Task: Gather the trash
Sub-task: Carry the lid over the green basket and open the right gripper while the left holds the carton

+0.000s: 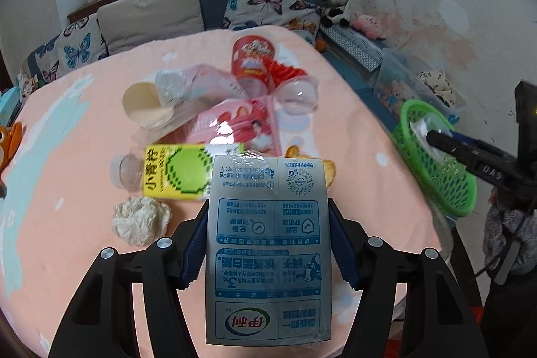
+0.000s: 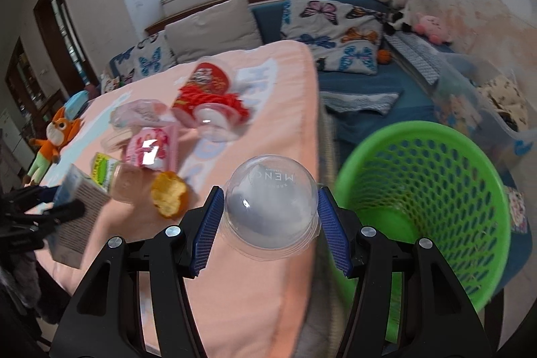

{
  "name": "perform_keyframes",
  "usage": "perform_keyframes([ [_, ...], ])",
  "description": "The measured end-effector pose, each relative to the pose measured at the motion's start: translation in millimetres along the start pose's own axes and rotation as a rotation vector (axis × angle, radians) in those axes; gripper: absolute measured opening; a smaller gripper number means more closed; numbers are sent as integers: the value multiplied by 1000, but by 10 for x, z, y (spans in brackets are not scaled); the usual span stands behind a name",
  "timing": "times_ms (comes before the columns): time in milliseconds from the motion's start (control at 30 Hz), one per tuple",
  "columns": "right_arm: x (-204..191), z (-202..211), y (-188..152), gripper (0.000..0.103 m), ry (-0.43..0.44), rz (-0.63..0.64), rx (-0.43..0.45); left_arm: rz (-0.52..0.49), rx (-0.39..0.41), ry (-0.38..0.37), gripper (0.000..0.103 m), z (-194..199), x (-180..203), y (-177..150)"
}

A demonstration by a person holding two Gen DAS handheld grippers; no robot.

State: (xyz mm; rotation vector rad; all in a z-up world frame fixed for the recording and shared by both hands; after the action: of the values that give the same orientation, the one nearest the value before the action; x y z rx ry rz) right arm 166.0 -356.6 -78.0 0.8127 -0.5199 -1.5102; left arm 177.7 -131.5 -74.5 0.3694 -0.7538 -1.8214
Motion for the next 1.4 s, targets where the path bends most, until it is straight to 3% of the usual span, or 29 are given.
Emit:
perform_keyframes([
  [433, 814, 184, -269, 58, -149, -92, -16, -35, 71, -25, 62, 102, 293, 345],
  [767, 1208, 246, -479, 58, -220, -135, -41, -42, 80, -40, 62, 37, 470, 446],
  [1400, 1432, 211, -645, 58, -265, -161, -80, -88, 80, -76, 62, -173, 840, 549],
])
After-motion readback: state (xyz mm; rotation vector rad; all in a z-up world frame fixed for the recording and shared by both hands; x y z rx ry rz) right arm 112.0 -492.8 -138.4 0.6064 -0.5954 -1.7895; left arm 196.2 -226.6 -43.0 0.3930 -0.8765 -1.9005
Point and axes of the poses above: each gripper's, at about its wrist camera, not at the fingertips, and z roughly against the way its jaws point, x to its right, y to its top, the point moved 10 cm from there along -z, roughly the way its jaws point, and after that the axes turned 2 degrees about x, right-handed, at the moved point
